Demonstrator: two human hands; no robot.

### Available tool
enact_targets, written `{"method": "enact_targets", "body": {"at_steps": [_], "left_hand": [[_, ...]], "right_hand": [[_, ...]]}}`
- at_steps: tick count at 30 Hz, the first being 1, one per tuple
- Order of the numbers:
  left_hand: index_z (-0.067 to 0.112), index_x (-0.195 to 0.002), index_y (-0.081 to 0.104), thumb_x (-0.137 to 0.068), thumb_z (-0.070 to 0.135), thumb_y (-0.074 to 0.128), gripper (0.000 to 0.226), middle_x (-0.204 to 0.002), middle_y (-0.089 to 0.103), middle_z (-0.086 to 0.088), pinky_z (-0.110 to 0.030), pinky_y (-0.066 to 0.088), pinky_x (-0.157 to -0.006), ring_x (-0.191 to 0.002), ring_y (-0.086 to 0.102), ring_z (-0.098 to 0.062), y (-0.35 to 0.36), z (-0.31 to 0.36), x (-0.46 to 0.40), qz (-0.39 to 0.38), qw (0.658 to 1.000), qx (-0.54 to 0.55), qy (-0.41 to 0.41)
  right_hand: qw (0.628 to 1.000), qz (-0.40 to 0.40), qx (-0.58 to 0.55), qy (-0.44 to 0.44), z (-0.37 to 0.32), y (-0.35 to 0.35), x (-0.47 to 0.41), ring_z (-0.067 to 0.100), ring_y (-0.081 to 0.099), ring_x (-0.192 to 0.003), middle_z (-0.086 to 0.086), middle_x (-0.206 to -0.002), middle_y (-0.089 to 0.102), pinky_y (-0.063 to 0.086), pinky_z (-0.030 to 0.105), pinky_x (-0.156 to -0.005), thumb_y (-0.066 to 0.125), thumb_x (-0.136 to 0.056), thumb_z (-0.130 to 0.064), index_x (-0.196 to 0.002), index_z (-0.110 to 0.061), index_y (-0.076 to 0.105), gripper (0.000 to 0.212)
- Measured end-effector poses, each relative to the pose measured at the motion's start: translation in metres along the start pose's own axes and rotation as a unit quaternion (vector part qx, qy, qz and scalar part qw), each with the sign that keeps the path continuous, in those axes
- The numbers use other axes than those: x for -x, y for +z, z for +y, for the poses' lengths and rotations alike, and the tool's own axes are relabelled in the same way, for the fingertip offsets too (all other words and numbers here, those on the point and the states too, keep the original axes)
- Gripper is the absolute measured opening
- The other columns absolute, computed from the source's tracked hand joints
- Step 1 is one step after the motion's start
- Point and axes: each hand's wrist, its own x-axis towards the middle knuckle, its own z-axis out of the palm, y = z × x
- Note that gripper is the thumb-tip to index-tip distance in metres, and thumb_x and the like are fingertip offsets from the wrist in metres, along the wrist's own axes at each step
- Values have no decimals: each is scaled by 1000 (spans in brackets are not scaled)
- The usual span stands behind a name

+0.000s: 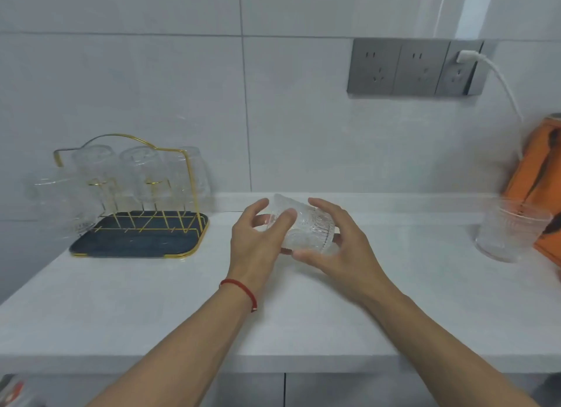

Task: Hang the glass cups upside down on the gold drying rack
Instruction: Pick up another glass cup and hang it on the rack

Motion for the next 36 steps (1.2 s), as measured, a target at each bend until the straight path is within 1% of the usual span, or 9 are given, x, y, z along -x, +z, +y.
{"method": "enact_targets", "body": {"at_steps": [3, 5, 8, 11, 14, 16, 19, 25, 36], "left_hand": [[19, -123, 65, -75, 34, 81, 53, -119, 66, -12, -39, 63, -66, -90, 74, -14, -34, 4, 0, 16, 997, 69, -31], [19, -122, 63, -78, 28, 82, 49, -119, 64, -10, -45, 65, -72, -88, 73, -5, -57, 5, 3, 9, 995, 91, -35], [26, -129, 60, -78, 44, 76, 56, -126, 65, -5, -46, 63, -83, -108, 69, -14, -95, 9, 6, -1, 998, 60, -5], [34, -115, 66, -93, 48, 50, 30, -119, 69, 8, -40, 54, -94, -113, 64, -17, -142, 12, 4, 38, 985, -141, 89], [27, -129, 62, -97, 38, 51, 36, -136, 62, 4, -38, 40, -107, -130, 50, -20, -183, -5, 1, 25, 875, -468, 125], [27, -143, 51, -96, 46, 46, 50, -151, 49, 2, -42, 28, -118, -141, 36, -20, -189, -19, 2, -3, 805, -579, 128], [30, -150, 37, -94, 54, 32, 61, -161, 34, 0, -52, 16, -122, -150, 22, -21, -183, -28, 0, -45, 780, -614, 106], [30, -153, 29, -94, 53, 27, 63, -166, 24, 3, -55, 11, -124, -155, 10, -23, -187, -31, -1, -78, 776, -620, 81], [22, -152, 34, -94, 50, 38, 64, -163, 31, -1, -42, 10, -126, -153, 13, -24, -181, -28, 0, -82, 793, -592, 113]], "right_hand": [[973, -56, -188, 121, -19, 23, 0, 15, 75, -107, -10, -128, 71, 58, 40, -97, 75, -77, -72, -140, -55, 47, 72], [967, -62, -216, 124, -33, 39, -3, 24, 79, -99, -3, -118, 77, 60, 48, -96, 72, -86, -60, -134, -48, 57, 52], [968, -32, -228, 101, -59, 62, -8, 27, 79, -99, 4, -112, 78, 65, 38, -84, 80, -84, -42, -125, -39, 67, 43], [987, -13, -158, 31, -93, 75, -18, 16, 78, -90, -10, -118, 70, 60, 22, -75, 82, -83, -42, -123, -47, 64, 44], [993, 25, -98, -62, -132, 84, -35, 8, 70, -98, -22, -115, 64, 56, 19, -79, 80, -84, -39, -126, -50, 61, 48], [991, 39, -74, -106, -158, 94, -50, 9, 67, -105, -21, -116, 62, 57, 25, -85, 78, -85, -40, -131, -49, 58, 51], [990, 33, -35, -130, -188, 117, -77, 10, 64, -109, -20, -116, 62, 57, 34, -89, 74, -85, -46, -137, -42, 48, 58], [979, -47, 132, -148, -208, 179, -117, 21, 61, -122, 2, -138, 60, 51, 43, -97, 60, -94, -54, -143, -29, 45, 57], [923, -138, 321, -159, -191, 231, -138, 33, 55, -133, 14, -140, 61, 46, 48, -99, 46, -99, -65, -149, -28, 49, 62]]}}
